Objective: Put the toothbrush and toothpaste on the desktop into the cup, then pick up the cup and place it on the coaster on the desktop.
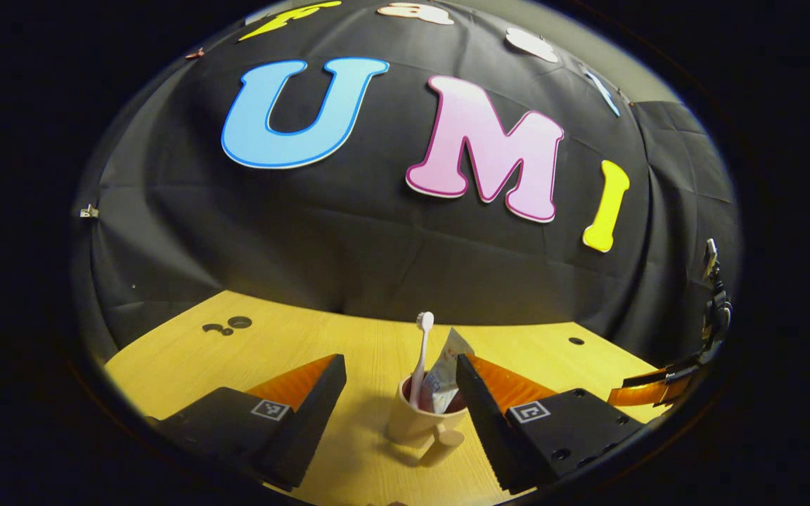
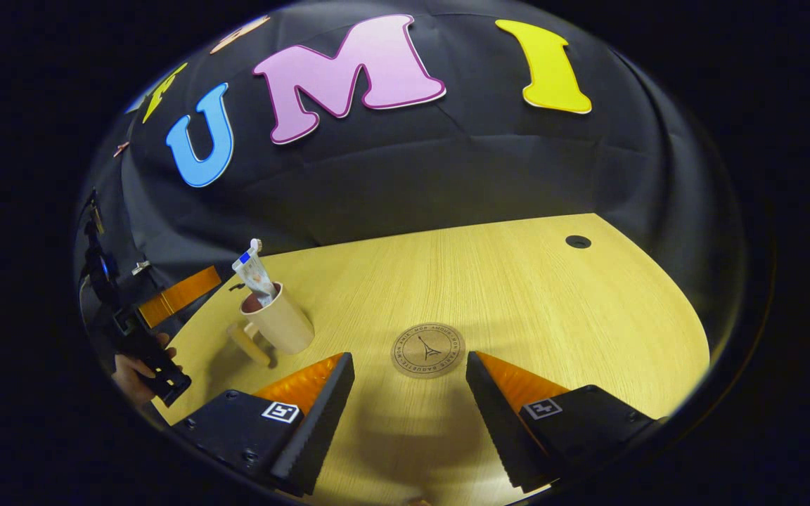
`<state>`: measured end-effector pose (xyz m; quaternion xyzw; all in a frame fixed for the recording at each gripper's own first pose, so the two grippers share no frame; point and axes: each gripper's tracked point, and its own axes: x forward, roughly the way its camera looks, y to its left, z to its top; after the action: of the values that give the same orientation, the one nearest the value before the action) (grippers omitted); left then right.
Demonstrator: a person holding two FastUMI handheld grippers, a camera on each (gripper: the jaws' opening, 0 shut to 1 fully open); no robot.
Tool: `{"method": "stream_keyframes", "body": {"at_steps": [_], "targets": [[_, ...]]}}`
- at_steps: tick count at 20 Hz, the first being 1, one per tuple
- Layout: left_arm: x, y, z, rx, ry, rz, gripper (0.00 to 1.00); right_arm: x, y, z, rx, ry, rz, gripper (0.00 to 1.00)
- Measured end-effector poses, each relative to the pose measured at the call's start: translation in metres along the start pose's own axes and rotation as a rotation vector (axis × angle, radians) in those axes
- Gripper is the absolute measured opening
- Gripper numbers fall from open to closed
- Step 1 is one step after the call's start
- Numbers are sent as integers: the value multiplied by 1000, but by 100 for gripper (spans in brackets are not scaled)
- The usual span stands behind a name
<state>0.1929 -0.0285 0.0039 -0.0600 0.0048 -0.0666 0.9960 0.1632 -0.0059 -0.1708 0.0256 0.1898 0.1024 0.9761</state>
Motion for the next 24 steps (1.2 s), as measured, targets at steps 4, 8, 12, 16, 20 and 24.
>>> {"method": "stream_keyframes", "body": {"at_steps": [4,8,12,16,20,24], "targets": [[-2,2,-4,34,163,32,97,-13,-8,11,49,-3,-19,98],[-4,-8,-7,51,312,14,98,-28,-17,24,105,-32,-54,98],[-8,-13,-33,61,505,14,98,-46,-26,26,135,-32,-69,98],[-7,-24,-57,32,639,1,98,-64,-39,20,144,-37,-99,98],[0,-34,-79,-6,760,-10,98,-77,-55,4,202,-17,-140,98],[13,-34,-98,1,855,2,98,-89,-68,-10,223,-5,-177,98]]}}
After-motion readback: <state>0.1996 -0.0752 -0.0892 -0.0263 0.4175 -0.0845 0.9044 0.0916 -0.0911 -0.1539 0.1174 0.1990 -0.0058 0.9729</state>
